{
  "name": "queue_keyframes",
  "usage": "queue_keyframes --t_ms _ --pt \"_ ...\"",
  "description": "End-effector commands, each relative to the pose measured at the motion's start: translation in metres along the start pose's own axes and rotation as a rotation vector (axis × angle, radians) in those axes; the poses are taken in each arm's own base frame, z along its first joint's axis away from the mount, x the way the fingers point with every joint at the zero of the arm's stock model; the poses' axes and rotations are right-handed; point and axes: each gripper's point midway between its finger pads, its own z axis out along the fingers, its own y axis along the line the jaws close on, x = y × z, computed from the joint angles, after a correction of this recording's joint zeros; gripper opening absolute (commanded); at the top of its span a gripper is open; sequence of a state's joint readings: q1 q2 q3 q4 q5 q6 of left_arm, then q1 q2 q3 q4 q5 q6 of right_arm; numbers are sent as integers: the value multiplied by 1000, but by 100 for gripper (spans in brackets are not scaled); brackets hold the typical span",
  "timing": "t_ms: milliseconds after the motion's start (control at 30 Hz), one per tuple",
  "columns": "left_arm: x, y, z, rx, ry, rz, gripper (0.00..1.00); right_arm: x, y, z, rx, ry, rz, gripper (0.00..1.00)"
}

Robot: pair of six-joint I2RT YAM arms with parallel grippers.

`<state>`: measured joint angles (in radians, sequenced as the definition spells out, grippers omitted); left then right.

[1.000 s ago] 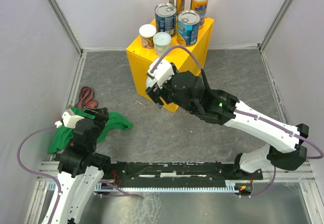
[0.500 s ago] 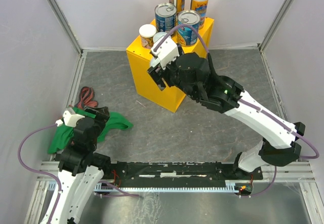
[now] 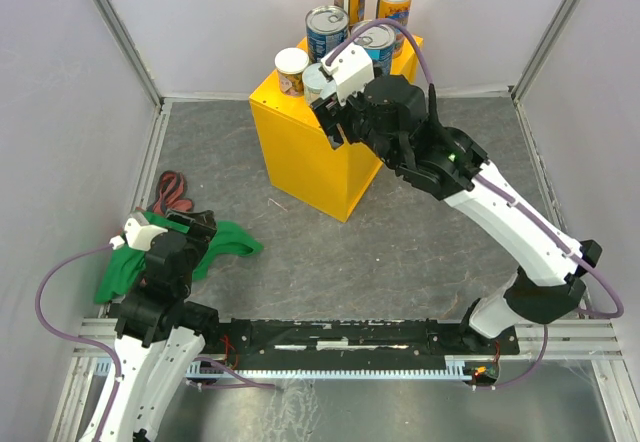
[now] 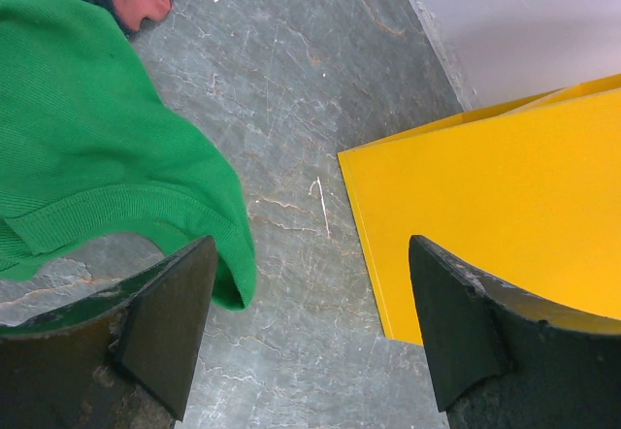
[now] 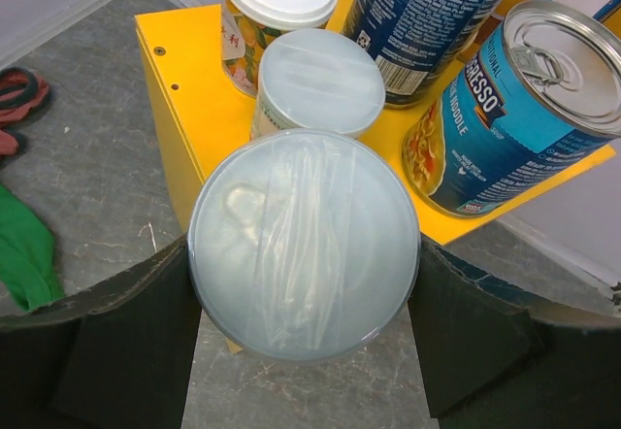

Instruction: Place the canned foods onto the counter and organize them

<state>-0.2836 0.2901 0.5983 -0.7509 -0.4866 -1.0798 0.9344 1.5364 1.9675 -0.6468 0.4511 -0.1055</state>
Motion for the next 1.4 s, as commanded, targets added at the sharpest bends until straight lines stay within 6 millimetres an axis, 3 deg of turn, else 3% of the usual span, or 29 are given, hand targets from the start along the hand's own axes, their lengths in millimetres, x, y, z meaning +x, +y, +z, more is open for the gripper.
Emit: queue_keyframes --t_ms 0,433,1133,1200,1367 --pt "-6 -12 0 34 -18 -30 86 -59 -29 -9 50 -185 119 20" --pt "-5 -7 1 19 -23 -22 86 -50 -46 9 90 -120 170 22" --pt "-4 -7 1 20 -18 -25 86 -25 -57 32 68 -26 281 24" --pt "-4 -7 1 20 -17 -24 86 -23 -57 34 67 -20 294 28" --pt "-4 -5 1 17 -21 -24 86 -22 -56 36 54 -17 308 50"
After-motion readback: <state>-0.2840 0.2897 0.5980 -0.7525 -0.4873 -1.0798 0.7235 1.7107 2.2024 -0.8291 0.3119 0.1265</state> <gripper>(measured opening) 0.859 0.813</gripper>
